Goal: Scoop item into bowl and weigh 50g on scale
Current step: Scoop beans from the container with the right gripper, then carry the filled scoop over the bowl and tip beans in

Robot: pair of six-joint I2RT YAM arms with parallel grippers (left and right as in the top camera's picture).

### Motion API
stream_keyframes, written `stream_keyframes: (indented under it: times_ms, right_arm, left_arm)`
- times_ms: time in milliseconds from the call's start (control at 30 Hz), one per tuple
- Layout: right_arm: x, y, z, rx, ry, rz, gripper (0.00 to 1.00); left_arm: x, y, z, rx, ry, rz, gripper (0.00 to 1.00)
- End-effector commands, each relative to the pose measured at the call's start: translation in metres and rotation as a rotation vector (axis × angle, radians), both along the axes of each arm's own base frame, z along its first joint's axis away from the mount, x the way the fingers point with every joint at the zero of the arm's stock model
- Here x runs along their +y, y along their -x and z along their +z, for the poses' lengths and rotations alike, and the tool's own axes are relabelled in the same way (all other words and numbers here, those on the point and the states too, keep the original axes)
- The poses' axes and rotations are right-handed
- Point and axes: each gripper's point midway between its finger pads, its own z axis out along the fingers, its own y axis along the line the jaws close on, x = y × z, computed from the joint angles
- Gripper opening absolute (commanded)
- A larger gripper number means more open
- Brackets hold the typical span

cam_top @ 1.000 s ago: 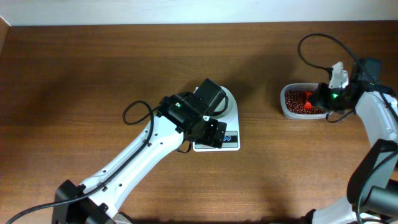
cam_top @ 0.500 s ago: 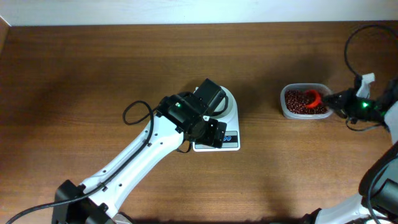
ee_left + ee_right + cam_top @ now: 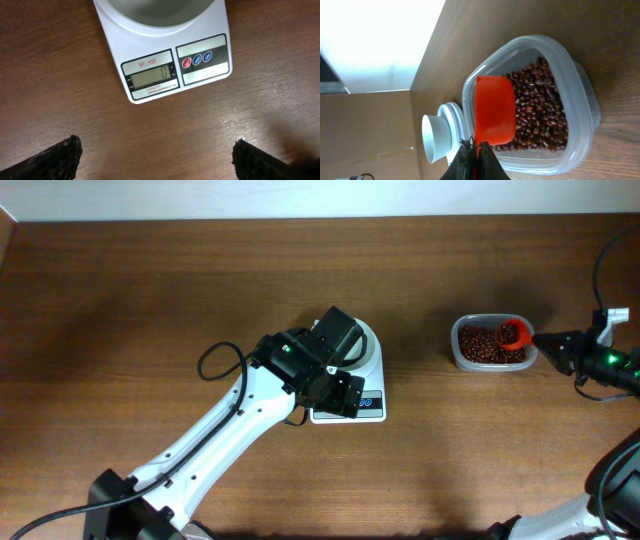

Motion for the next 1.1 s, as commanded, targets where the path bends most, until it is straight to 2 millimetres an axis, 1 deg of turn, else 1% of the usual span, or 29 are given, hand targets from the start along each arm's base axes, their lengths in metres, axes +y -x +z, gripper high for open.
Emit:
stream_keyframes:
  times_ms: [0, 67, 100, 167, 200, 333, 400, 433, 467, 533, 567, 633, 667, 700, 733, 800, 867, 933, 1000, 1033, 1067]
  right_arm:
    - [0.008, -0.002, 0.012, -0.08, -0.066, 0.033, 0.04]
    - [0.012, -0.002, 0.023, -0.131, -0.11, 0.05, 0.04]
    - [0.016, -0.004, 0.035, -0.182, -0.156, 0.064, 0.04]
    - [0.02, -0.004, 0.05, -0.246, -0.223, 0.082, 0.04]
    - [0.021, -0.004, 0.054, -0.262, -0.243, 0.087, 0.04]
    - [0.026, -0.004, 0.056, -0.264, -0.25, 0.1, 0.04]
    - [0.04, -0.008, 0.051, -0.24, -0.239, 0.134, 0.04]
    - [0.05, -0.01, 0.044, -0.189, -0.227, 0.148, 0.04]
    - [0.061, -0.013, 0.04, -0.175, -0.209, 0.174, 0.04]
    - [0.094, -0.018, 0.041, -0.169, -0.214, 0.258, 0.04]
    - [0.105, -0.019, 0.041, -0.171, -0.214, 0.286, 0.04]
    - [0.146, -0.025, 0.044, -0.165, -0.225, 0.38, 0.04]
    - [0.16, -0.027, 0.043, -0.16, -0.215, 0.408, 0.04]
    - [0.168, -0.029, 0.04, -0.15, -0.197, 0.42, 0.04]
    - [0.184, -0.033, 0.035, -0.13, -0.164, 0.439, 0.04]
    - [0.214, -0.035, 0.032, -0.132, -0.125, 0.492, 0.04]
    - [0.242, -0.036, 0.024, -0.128, -0.062, 0.532, 0.04]
    - [0.261, -0.036, 0.015, -0.127, 0.007, 0.558, 0.05]
    - [0.276, -0.035, 0.009, -0.13, 0.058, 0.578, 0.04]
    - [0.281, -0.034, 0.009, -0.133, 0.071, 0.585, 0.04]
    - [0.281, -0.035, 0.011, -0.138, 0.071, 0.586, 0.04]
  left_arm:
    - [0.001, 0.0, -0.003, 0.006, -0.012, 0.016, 0.99]
    - [0.001, 0.0, -0.003, 0.005, -0.012, 0.016, 0.99]
    - [0.001, 0.0, -0.004, 0.006, -0.012, 0.016, 0.99]
    - [0.001, 0.0, -0.003, 0.005, -0.012, 0.016, 0.99]
    - [0.001, 0.0, -0.003, 0.006, -0.012, 0.016, 0.99]
    - [0.001, 0.0, -0.003, 0.005, -0.012, 0.016, 0.99]
    - [0.001, 0.0, -0.004, 0.006, -0.012, 0.016, 0.99]
    - [0.001, 0.0, -0.004, 0.006, -0.012, 0.016, 0.99]
    - [0.001, 0.0, -0.004, 0.006, -0.012, 0.016, 0.99]
    - [0.001, 0.0, -0.003, 0.005, -0.012, 0.016, 0.99]
    - [0.001, 0.0, -0.003, 0.005, -0.012, 0.016, 0.99]
    - [0.001, 0.0, -0.003, 0.006, -0.012, 0.016, 0.99]
    - [0.001, 0.0, -0.003, 0.006, -0.012, 0.016, 0.99]
    - [0.001, 0.0, -0.004, 0.006, -0.012, 0.016, 0.99]
    - [0.001, 0.0, -0.003, 0.005, -0.012, 0.016, 0.99]
    - [0.001, 0.0, -0.003, 0.005, -0.012, 0.016, 0.99]
    - [0.001, 0.0, -0.003, 0.005, -0.012, 0.016, 0.99]
    - [0.001, 0.0, -0.003, 0.005, -0.012, 0.016, 0.99]
    - [0.001, 0.0, -0.003, 0.005, -0.012, 0.016, 0.99]
    - [0.001, 0.0, -0.003, 0.005, -0.012, 0.016, 0.99]
    - [0.001, 0.0, -0.004, 0.006, -0.012, 0.016, 0.99]
